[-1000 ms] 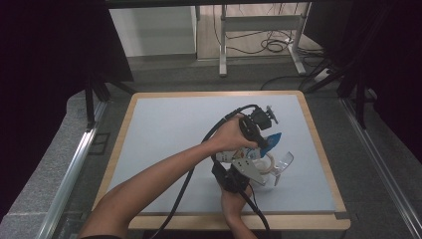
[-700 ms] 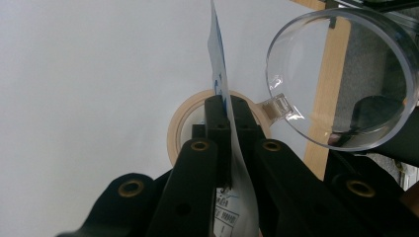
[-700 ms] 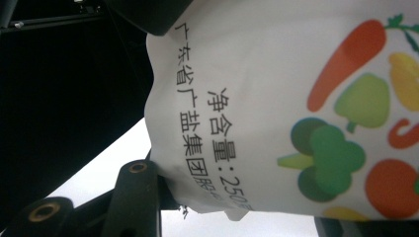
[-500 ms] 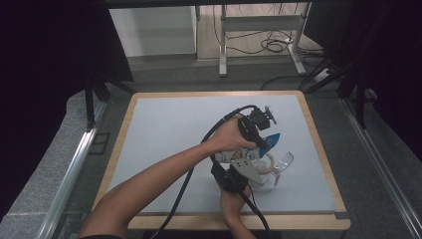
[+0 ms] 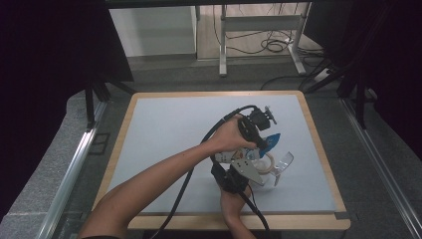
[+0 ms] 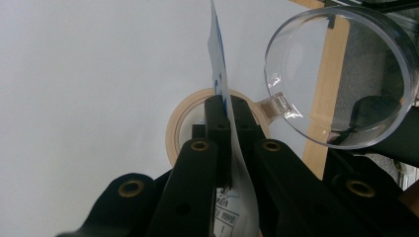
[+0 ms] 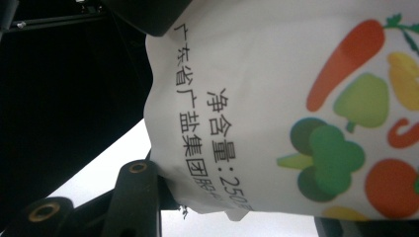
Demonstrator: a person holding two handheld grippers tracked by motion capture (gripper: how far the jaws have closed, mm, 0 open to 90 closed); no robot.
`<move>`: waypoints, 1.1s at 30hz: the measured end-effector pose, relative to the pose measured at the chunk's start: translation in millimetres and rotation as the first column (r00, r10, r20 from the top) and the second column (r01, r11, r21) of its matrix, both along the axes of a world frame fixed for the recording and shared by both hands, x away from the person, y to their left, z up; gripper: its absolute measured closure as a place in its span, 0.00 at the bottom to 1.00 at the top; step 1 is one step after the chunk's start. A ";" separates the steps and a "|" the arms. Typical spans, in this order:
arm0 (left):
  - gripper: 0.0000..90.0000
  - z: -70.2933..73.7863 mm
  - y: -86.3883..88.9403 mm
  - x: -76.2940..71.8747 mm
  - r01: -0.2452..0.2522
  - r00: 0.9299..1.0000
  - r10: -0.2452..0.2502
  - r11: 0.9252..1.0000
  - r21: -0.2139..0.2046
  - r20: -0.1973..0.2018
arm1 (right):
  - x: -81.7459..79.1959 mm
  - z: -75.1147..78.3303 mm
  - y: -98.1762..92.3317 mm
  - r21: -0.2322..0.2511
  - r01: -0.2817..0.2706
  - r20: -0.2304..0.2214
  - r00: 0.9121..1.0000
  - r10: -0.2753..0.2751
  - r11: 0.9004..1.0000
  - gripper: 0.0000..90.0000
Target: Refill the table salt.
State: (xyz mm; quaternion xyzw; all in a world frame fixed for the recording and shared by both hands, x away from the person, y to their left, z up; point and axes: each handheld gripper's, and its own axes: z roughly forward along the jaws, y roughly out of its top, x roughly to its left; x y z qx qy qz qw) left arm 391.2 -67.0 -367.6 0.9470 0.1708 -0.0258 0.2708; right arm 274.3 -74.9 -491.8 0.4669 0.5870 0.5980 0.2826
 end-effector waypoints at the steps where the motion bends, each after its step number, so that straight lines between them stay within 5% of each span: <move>1: 1.00 0.0 0.1 0.1 0.000 1.000 0.000 1.000 0.000 0.000 | 0.1 0.0 0.1 0.001 0.000 0.001 1.000 0.000 1.000 0.60; 33: 1.00 0.8 -2.3 -0.2 0.004 1.000 -0.004 1.000 -0.002 0.001 | 0.4 2.7 -1.3 0.047 0.009 -0.019 1.000 -0.009 0.999 0.60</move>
